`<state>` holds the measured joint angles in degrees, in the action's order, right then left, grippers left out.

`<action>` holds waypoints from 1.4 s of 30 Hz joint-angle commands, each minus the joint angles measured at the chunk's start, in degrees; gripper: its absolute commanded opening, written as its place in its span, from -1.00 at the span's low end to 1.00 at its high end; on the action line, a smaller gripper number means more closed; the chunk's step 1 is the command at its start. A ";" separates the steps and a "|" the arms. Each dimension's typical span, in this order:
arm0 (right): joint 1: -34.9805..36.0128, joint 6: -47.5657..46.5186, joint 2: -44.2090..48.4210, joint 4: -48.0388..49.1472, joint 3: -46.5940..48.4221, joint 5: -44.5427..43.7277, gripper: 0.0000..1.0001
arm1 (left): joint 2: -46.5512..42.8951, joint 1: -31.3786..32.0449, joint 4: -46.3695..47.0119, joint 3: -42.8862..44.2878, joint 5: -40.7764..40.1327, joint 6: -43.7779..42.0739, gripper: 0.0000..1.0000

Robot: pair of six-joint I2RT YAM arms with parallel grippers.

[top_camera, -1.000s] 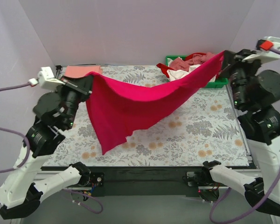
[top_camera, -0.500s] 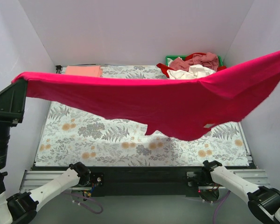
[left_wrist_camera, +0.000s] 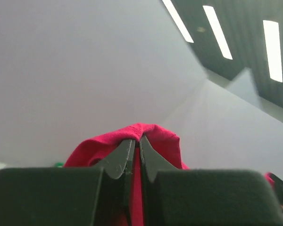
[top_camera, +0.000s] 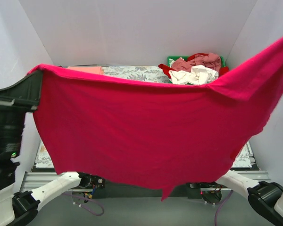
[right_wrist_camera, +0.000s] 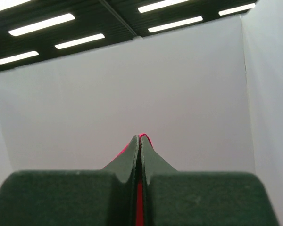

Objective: Fold and stack the t-shirts
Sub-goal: Flatten the tshirt out

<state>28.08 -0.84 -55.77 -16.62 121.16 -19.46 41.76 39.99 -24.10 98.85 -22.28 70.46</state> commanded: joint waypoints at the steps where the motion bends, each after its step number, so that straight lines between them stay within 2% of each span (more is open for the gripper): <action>1: -0.21 -3.99 -10.30 3.08 -5.83 -8.73 -0.97 | 5.08 0.09 -0.61 -9.85 -25.60 -1.11 -1.00; 2: -0.21 -4.86 -11.63 3.78 -7.50 -12.49 -0.97 | 5.70 0.09 0.44 -13.21 -30.05 0.02 -1.00; 3: -0.39 -5.39 -12.78 4.83 -9.96 -14.09 -0.97 | 6.05 0.09 1.41 -16.20 -38.10 0.03 -1.00; 5: -1.18 -5.32 -15.77 8.26 -17.75 -16.39 -0.97 | 7.19 0.09 0.73 -24.20 -41.60 3.78 -1.00; 7: -4.23 -2.51 -17.96 9.41 -22.88 -13.78 -0.97 | 8.16 -0.17 -1.47 -29.04 -42.85 8.36 -1.00; 8: -5.56 -0.58 -18.41 10.98 -29.25 -9.06 -0.97 | 9.12 -1.83 -1.04 -33.94 -40.93 9.43 -1.00; 10: -8.63 4.69 -19.81 13.97 -35.87 -5.43 -0.97 | 10.97 -5.60 -0.08 -39.06 -34.53 10.76 -1.00; 11: -9.52 6.10 -20.43 17.64 -38.78 -2.89 -0.97 | 14.02 -12.76 2.80 -43.52 -24.40 10.41 -1.00; 13: -11.63 9.10 -23.40 19.86 -45.65 -0.67 -0.97 | 18.60 -20.79 4.92 -46.54 -13.20 11.72 -1.00; 14: -12.25 9.54 -24.64 21.18 -47.23 1.95 -0.97 | 24.28 -26.92 7.81 -47.68 -4.35 11.81 -1.00; 15: -12.86 9.89 -26.04 23.37 -49.95 2.84 -0.97 | 27.64 -29.07 9.23 -48.22 0.18 10.16 -1.00; 18: -14.45 10.60 -32.63 24.09 -50.24 5.83 -0.97 | 41.26 -32.69 14.68 -46.56 10.11 6.29 -1.00; 20: -15.33 10.25 -36.77 24.09 -48.92 7.67 -0.97 | 49.77 -34.09 15.91 -42.70 13.74 4.17 -1.00; 26: -15.59 7.79 -43.10 24.09 -44.36 9.00 -0.97 | 61.49 -38.83 19.09 -34.09 21.22 2.23 -1.00; 33: -15.77 7.26 -43.99 22.95 -44.61 8.48 -0.97 | 65.47 -42.62 17.15 -30.29 25.27 0.74 -1.00; 42: -15.77 10.86 -37.84 13.21 -48.56 9.97 -0.97 | 61.78 -42.80 14.69 -32.13 26.68 -2.08 -1.00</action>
<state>12.71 8.12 -98.80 0.03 73.43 -10.66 107.39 -2.87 -8.14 67.33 3.27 70.30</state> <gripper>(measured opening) 0.021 0.021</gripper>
